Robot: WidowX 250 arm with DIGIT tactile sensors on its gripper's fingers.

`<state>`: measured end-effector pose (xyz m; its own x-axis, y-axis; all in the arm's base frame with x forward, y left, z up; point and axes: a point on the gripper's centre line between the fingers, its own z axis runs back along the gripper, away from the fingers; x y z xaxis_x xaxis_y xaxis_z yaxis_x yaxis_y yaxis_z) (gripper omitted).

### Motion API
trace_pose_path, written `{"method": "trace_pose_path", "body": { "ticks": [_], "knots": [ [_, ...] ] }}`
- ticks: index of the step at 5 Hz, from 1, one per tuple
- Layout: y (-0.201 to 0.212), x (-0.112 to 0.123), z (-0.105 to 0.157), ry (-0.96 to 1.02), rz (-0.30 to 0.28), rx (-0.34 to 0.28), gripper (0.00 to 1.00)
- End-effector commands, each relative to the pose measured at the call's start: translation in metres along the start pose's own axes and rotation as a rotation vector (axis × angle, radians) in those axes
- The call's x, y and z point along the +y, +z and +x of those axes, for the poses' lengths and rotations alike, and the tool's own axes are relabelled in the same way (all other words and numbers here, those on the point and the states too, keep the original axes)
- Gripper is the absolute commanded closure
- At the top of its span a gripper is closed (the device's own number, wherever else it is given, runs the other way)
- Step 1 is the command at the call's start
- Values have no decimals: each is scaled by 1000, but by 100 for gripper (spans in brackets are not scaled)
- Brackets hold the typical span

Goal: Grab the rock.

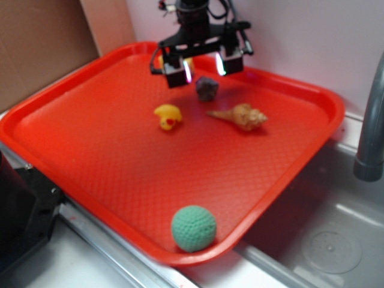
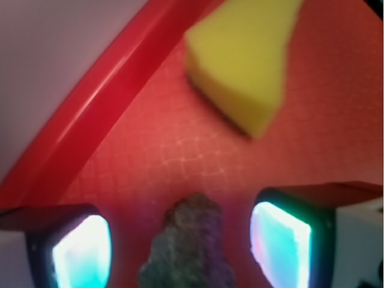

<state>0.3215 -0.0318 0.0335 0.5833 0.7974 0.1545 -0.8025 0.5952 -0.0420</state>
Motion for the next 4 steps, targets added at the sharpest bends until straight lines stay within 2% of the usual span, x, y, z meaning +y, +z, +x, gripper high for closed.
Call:
{"method": "trace_pose_path", "body": {
  "ticks": [1, 2, 3, 4],
  "knots": [
    [-5, -11, 2, -29, -26, -26, 100],
    [-2, -8, 0, -20, -40, -21, 100],
    [16, -1, 4, -114, -63, 16, 100],
    [54, 8, 12, -326, -60, 69, 100]
  ]
}}
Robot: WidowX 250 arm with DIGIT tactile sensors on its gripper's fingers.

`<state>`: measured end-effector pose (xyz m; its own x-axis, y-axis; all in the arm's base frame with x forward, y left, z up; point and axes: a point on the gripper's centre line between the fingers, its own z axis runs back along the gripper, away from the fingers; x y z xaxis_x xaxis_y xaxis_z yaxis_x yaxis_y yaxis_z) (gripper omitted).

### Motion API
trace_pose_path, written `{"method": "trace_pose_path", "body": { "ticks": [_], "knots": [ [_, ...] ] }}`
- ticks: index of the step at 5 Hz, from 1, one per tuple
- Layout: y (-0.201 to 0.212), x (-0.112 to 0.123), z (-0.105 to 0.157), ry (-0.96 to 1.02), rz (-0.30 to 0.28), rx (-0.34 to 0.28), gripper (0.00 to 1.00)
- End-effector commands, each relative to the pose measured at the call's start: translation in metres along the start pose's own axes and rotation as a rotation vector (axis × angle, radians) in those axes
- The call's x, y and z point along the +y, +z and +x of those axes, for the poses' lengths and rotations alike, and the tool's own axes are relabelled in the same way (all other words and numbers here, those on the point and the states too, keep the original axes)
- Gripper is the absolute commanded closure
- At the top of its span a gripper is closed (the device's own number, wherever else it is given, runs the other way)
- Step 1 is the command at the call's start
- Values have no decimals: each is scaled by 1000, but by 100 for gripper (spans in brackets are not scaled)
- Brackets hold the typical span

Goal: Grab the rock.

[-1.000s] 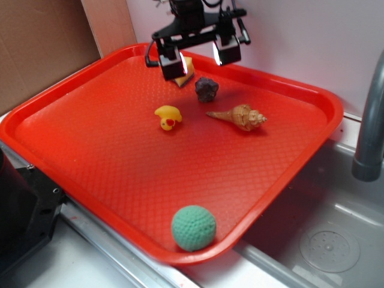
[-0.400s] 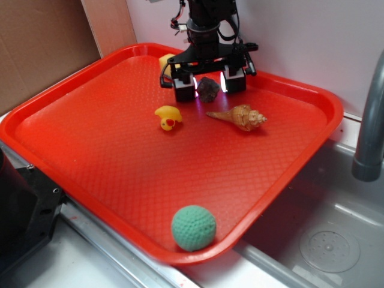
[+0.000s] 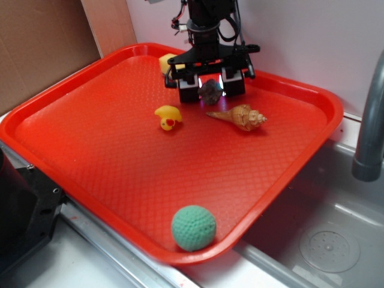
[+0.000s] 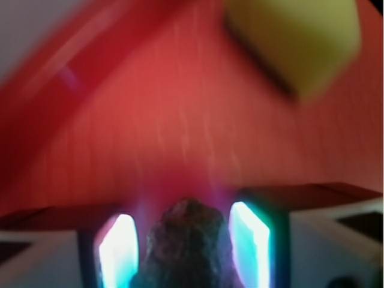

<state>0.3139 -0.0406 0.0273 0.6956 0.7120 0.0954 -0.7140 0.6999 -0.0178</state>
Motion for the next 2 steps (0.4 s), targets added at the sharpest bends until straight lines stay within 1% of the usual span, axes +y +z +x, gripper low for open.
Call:
{"method": "trace_pose_path", "body": {
  "ticks": [1, 2],
  "knots": [
    [95, 31, 17, -312, -136, 49, 100],
    [122, 56, 2, -394, -152, 82, 100]
  ]
}}
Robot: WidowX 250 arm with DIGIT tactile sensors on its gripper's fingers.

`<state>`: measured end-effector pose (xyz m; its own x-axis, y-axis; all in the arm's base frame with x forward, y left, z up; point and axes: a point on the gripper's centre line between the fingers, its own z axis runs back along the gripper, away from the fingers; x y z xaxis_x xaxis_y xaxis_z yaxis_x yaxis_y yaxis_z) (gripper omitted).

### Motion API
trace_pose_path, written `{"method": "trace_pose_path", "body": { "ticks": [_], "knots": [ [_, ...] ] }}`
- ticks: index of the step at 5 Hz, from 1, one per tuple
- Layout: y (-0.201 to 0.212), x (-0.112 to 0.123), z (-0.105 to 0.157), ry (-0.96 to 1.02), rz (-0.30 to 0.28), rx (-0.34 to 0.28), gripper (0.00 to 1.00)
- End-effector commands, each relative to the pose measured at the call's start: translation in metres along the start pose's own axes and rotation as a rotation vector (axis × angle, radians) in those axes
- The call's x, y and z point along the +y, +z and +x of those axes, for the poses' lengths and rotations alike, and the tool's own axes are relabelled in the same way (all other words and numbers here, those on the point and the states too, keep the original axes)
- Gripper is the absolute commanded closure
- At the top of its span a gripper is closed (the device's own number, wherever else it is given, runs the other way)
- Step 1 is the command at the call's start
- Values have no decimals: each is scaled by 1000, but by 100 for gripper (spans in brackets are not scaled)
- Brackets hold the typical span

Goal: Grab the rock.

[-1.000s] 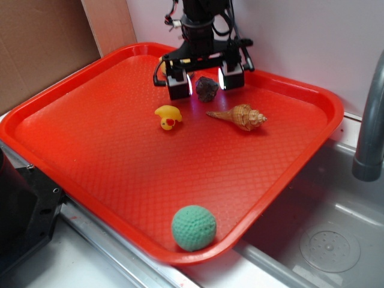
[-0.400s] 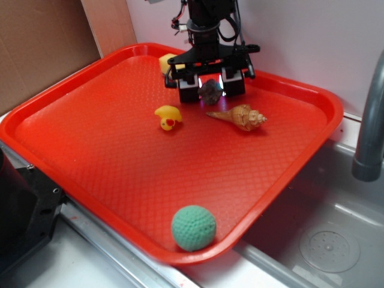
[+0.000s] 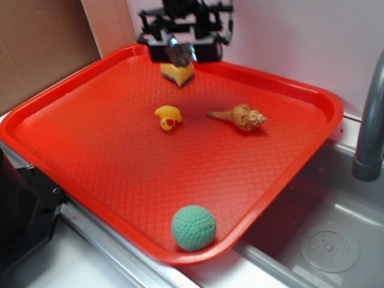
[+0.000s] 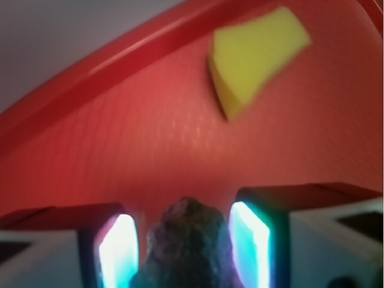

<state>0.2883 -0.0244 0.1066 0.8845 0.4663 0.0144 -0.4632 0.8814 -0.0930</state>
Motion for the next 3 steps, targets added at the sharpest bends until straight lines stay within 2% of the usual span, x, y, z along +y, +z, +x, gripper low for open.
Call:
{"method": "trace_pose_path", "body": {
  "ticks": [1, 2, 3],
  "knots": [
    [53, 33, -34, -136, -46, 20, 100],
    [57, 41, -58, -174, -77, 14, 100],
    [57, 45, -70, -189, -74, 5, 100]
  ]
}}
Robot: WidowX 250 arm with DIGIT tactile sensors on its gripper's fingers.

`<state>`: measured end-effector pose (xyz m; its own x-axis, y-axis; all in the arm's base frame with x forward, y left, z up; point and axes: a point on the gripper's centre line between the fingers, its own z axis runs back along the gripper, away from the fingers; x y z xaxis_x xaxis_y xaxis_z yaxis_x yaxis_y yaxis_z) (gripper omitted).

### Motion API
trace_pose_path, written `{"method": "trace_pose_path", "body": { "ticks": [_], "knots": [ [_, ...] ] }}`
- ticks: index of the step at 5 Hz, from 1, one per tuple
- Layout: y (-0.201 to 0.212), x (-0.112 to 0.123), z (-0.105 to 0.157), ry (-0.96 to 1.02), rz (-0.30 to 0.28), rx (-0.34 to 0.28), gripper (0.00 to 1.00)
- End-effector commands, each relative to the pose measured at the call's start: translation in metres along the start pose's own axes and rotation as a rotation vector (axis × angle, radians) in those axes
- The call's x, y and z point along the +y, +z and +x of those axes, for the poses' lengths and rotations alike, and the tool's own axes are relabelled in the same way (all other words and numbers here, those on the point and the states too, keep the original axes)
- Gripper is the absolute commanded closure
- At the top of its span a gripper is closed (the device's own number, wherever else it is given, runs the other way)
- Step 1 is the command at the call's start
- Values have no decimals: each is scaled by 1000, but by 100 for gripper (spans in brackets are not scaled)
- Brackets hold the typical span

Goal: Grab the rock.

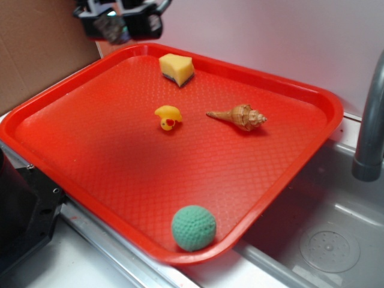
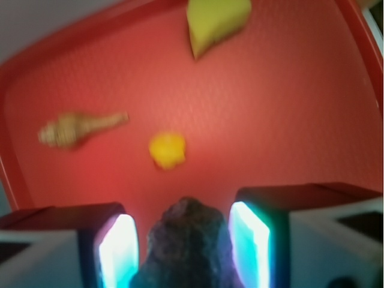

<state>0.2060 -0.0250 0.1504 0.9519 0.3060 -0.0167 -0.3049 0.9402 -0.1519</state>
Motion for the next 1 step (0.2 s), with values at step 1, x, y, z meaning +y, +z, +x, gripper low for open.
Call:
{"method": "trace_pose_path", "body": {
  "ticks": [1],
  "knots": [
    [4, 17, 3, 53, -27, 37, 100]
  ]
}}
